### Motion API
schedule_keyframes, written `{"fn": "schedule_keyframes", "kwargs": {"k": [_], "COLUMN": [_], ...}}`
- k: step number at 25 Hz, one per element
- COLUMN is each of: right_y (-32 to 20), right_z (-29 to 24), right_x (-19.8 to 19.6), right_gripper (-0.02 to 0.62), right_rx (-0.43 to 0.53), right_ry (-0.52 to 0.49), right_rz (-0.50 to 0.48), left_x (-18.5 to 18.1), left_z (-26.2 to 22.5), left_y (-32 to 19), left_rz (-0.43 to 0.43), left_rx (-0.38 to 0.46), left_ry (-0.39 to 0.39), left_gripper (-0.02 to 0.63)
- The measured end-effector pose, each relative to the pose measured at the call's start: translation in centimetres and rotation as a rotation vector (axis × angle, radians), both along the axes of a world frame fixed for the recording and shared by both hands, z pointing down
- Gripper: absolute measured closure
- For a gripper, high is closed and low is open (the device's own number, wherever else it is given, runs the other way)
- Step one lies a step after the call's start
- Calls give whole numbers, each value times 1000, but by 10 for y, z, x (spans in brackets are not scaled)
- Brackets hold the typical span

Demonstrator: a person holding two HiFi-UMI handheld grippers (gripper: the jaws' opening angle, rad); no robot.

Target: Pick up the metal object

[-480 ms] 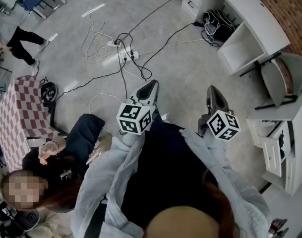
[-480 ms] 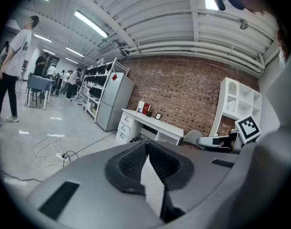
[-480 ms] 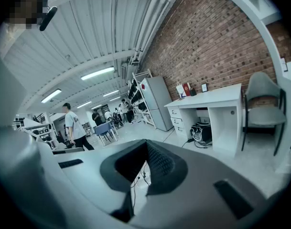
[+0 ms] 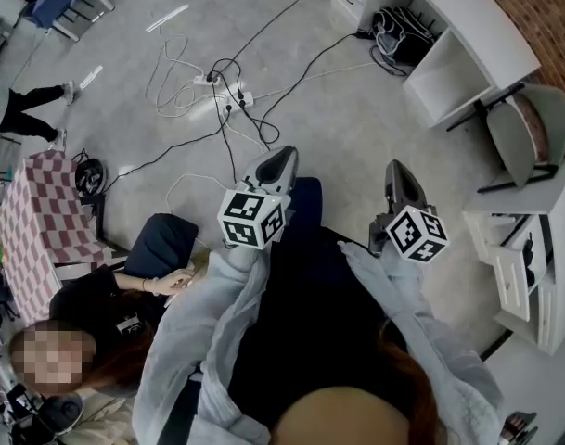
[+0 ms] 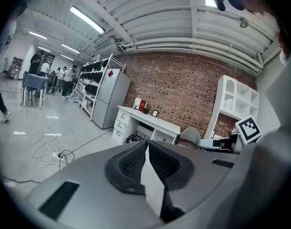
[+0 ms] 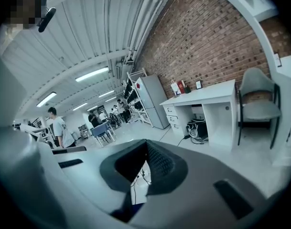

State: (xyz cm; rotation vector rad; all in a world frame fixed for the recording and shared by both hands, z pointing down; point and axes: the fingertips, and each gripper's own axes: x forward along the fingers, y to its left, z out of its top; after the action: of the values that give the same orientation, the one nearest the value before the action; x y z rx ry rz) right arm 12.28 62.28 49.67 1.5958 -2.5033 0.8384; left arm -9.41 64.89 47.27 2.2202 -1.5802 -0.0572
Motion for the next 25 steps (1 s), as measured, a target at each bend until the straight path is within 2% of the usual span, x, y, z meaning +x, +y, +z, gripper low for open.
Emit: {"fn": "schedule_keyframes", "kwargs": {"k": [8, 13, 18, 25], "right_y": [-28, -43, -95, -176], "right_z": [0, 7, -3, -12], "right_x": [9, 10, 9, 12], "right_gripper": [589, 589, 589, 589], "right_rx": [-7, -25, 7, -4], "right_ry": [-5, -1, -11, -9], "right_rz": [37, 55, 78, 129], "left_x": [8, 11, 16, 16], "left_z": [-3, 7, -4, -10], "left_y": [-31, -49, -112, -211], "left_rz": [23, 47, 96, 139], "left_rx": [2, -25, 15, 2], "left_ry": [-4, 15, 15, 23], "left_gripper": [569, 569, 569, 569]}}
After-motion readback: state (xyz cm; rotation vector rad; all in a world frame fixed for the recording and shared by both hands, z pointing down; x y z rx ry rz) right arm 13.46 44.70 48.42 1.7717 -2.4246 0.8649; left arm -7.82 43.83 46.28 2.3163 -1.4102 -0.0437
